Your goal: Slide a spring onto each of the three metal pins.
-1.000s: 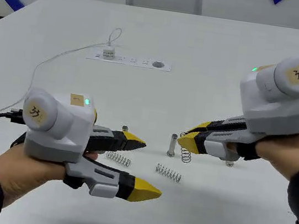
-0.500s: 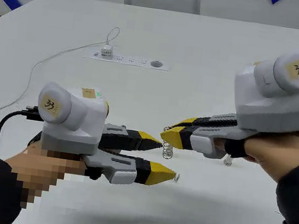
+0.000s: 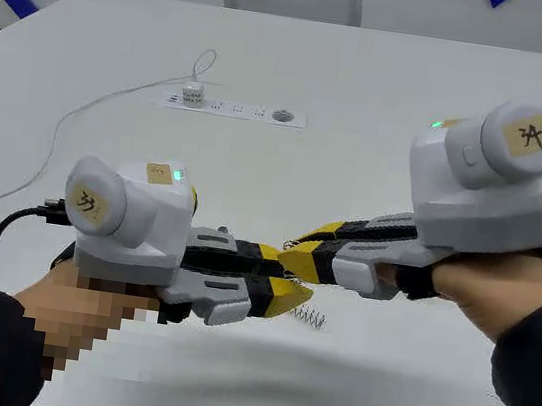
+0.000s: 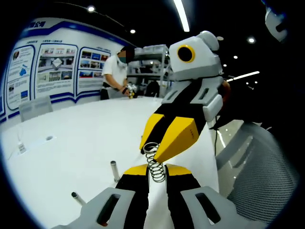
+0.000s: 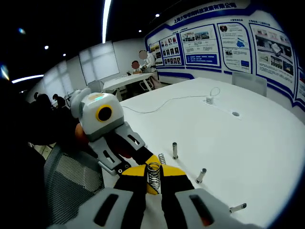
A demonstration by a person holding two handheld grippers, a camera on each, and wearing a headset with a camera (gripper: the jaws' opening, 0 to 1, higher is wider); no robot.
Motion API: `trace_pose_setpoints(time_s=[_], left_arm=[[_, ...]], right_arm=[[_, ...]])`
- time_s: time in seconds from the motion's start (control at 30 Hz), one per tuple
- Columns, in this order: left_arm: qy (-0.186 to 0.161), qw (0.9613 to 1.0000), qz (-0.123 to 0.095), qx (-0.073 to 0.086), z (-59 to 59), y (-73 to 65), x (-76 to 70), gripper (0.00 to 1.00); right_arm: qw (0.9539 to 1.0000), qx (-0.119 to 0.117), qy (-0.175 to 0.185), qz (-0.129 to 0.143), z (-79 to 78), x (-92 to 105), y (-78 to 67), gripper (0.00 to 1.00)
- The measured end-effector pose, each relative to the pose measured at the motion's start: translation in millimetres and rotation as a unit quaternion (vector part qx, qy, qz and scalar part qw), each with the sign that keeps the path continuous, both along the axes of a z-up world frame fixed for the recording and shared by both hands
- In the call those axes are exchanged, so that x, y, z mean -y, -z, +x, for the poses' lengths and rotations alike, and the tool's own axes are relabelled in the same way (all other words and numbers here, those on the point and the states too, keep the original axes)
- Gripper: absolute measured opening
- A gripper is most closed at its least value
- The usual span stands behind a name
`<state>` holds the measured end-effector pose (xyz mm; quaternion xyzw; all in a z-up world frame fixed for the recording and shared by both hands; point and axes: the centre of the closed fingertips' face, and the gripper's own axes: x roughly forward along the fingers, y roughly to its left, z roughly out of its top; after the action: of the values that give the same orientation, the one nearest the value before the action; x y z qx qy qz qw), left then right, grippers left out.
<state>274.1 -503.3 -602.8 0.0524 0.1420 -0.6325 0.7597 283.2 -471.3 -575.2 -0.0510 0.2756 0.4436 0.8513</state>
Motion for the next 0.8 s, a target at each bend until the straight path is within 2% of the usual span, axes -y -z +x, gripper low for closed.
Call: trace_pose_setpoints(time_s=[0.1, 0.4, 0.53, 0.63, 0.8], left_arm=[[-0.001, 0.9999, 0.003, 0.014, 2.3, 0.3, -0.9, 0.12], [-0.001, 0.9995, 0.007, 0.031, 4.2, 1.9, -1.4, 0.12], [0.0, 0.9995, 0.008, 0.032, 3.8, 2.0, -2.9, 0.13], [0.001, 0.9996, 0.009, 0.025, 2.5, 3.0, -4.6, 0.2], [-0.002, 0.9996, 0.015, 0.025, 4.3, 3.5, -10.1, 0.25]], right_arm=[[0.9999, 0.009, -0.002, -0.008, -1.6, 1.2, -1.1, 0.11], [0.9993, 0.024, -0.007, -0.027, -4.1, 4.0, -0.5, 0.11], [0.9992, 0.03, -0.005, -0.025, -2.2, 4.4, -3.0, 0.11], [0.9991, 0.033, -0.002, -0.025, 0.0, 7.8, -6.2, 0.11], [0.9988, 0.037, 0.011, -0.031, 4.3, 21.9, -8.4, 0.11]])
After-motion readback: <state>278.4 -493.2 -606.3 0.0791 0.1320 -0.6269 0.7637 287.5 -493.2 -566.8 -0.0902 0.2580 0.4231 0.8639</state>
